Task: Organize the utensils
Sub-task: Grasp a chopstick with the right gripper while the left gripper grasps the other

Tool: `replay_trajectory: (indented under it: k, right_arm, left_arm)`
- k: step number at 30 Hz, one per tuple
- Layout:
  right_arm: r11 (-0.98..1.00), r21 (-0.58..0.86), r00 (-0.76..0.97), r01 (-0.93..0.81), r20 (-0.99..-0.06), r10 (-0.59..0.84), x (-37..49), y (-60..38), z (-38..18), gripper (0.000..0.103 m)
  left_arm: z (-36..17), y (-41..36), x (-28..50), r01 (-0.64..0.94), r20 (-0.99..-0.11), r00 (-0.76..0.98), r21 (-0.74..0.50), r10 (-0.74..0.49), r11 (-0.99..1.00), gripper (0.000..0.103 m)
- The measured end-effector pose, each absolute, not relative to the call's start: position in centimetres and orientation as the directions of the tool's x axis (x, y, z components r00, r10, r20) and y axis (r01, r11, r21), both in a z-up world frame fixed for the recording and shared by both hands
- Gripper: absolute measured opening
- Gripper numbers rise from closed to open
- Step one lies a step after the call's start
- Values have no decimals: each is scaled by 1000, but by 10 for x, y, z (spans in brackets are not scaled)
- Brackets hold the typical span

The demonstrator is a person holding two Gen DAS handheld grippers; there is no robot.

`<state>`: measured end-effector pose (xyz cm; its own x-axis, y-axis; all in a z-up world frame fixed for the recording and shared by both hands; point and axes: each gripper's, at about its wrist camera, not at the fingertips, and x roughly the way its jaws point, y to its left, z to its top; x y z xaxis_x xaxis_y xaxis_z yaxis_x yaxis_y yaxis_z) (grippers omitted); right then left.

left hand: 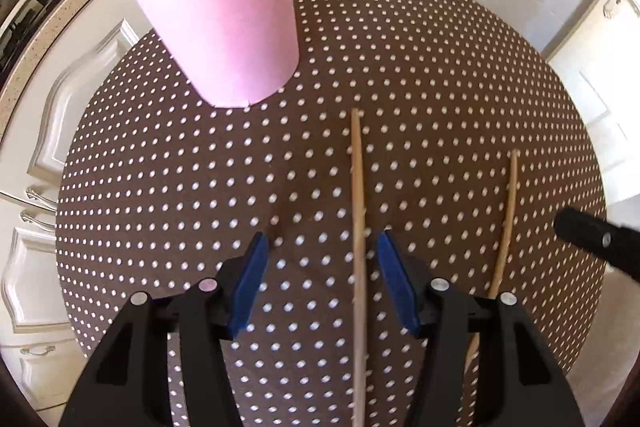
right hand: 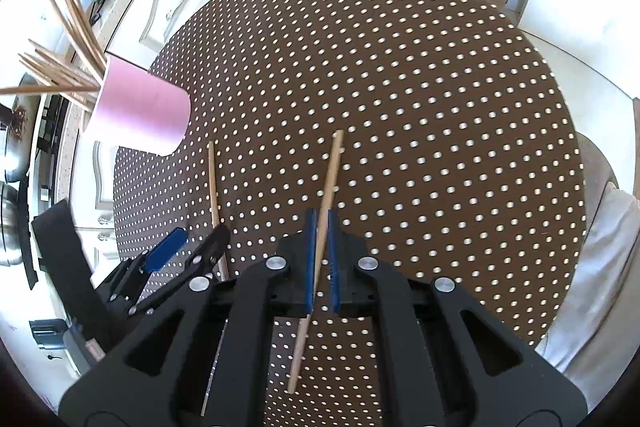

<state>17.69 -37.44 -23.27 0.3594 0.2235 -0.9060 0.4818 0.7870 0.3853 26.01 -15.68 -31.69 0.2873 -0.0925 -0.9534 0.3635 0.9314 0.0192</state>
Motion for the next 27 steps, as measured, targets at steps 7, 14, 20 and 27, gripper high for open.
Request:
replay_trajectory:
  k: [7,14,20,27]
  right_arm:
    - [821,343,268,456,-933,241,174,-362,-270,7]
    - [840,286,243,462,-951,190,187,-340,-276,64]
    - [861,244,229,447,-961,153,207,-314,-286,43]
    - [908,43,205,416,-978,-48,217,-279,-290,10]
  left_arm:
    - [-316,-173,281,323,-957,282,29,-66,946,56]
    - [-310,-153,303,293,-956,263,-53,-134,955,6]
    - [-308,-126,307,276,-952,256,-98,-171,956,6]
    - [-295,-98,316,254,-940,277,-126,-197,959,6]
